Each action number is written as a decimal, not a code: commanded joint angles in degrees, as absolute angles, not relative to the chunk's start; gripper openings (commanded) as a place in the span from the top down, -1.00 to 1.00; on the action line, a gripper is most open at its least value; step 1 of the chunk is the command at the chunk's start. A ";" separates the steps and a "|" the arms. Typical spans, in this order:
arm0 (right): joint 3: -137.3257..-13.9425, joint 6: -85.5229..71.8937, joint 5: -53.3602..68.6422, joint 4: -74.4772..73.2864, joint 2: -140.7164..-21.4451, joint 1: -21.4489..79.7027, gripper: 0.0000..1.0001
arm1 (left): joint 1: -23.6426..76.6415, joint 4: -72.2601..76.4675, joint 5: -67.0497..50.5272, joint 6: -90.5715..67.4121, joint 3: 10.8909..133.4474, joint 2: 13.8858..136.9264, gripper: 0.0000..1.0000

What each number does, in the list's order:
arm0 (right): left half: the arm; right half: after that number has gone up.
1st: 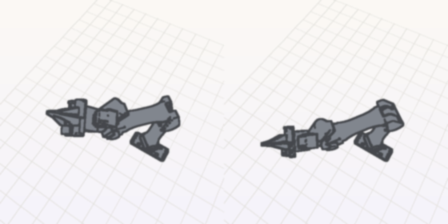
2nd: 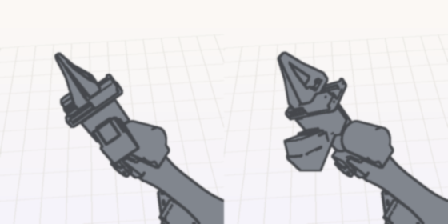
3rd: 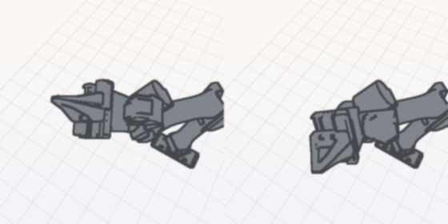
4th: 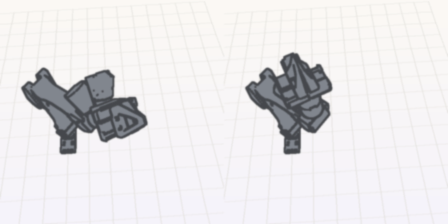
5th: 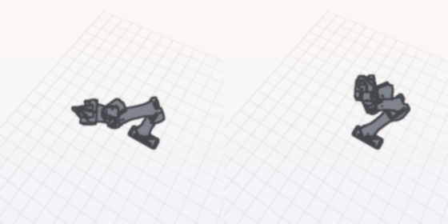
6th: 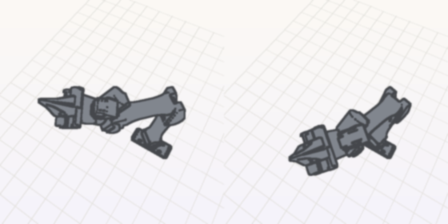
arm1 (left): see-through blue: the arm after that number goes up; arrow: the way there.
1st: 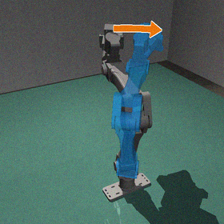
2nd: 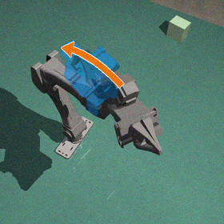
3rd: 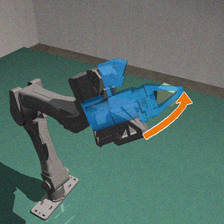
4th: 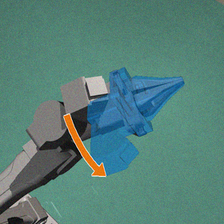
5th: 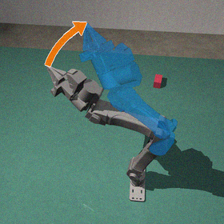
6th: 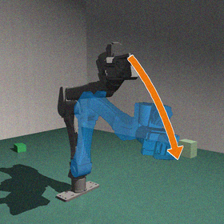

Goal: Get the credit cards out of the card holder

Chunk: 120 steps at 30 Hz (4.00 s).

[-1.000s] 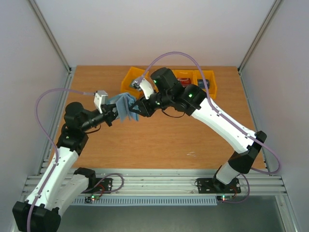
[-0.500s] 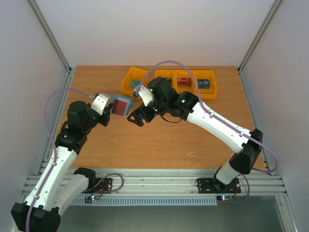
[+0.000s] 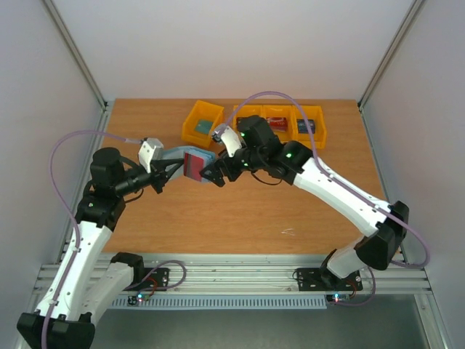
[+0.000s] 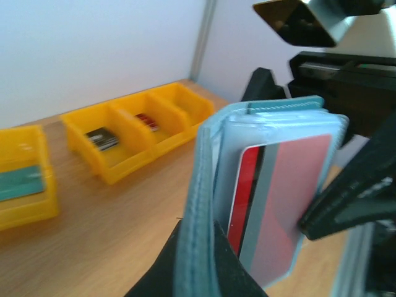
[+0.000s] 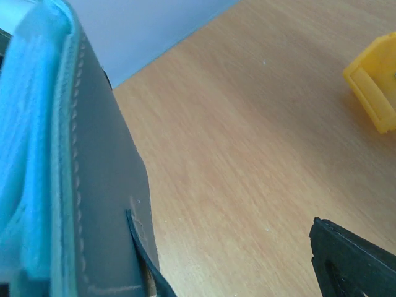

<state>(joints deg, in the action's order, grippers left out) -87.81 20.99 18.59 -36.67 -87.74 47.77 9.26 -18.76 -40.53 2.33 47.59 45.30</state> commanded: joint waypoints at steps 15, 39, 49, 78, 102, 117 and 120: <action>-85.69 25.12 38.09 -35.63 -77.54 45.53 0.98 | 7.85 -0.62 -62.95 -19.00 46.50 44.12 0.99; -108.18 12.20 4.05 -65.75 -96.19 48.10 0.97 | 6.99 -1.78 -55.15 -12.57 42.27 43.26 0.04; -106.08 17.95 23.88 -55.34 -94.45 49.57 0.98 | 8.96 -2.99 -58.49 -14.04 39.54 44.73 0.50; -97.44 27.66 43.40 -45.14 -87.50 49.44 0.97 | 8.09 16.71 -72.45 -25.57 38.93 44.19 0.99; -88.04 26.43 40.32 -42.82 -79.08 44.88 0.98 | 6.62 13.32 -68.90 -26.65 39.19 43.16 1.00; -83.84 26.76 40.09 -45.65 -74.66 39.64 0.97 | 5.98 1.85 -69.54 -17.24 41.48 43.02 0.99; -84.01 26.21 41.52 -45.14 -75.36 39.62 0.98 | 5.98 3.46 -69.76 -17.74 41.42 43.31 0.99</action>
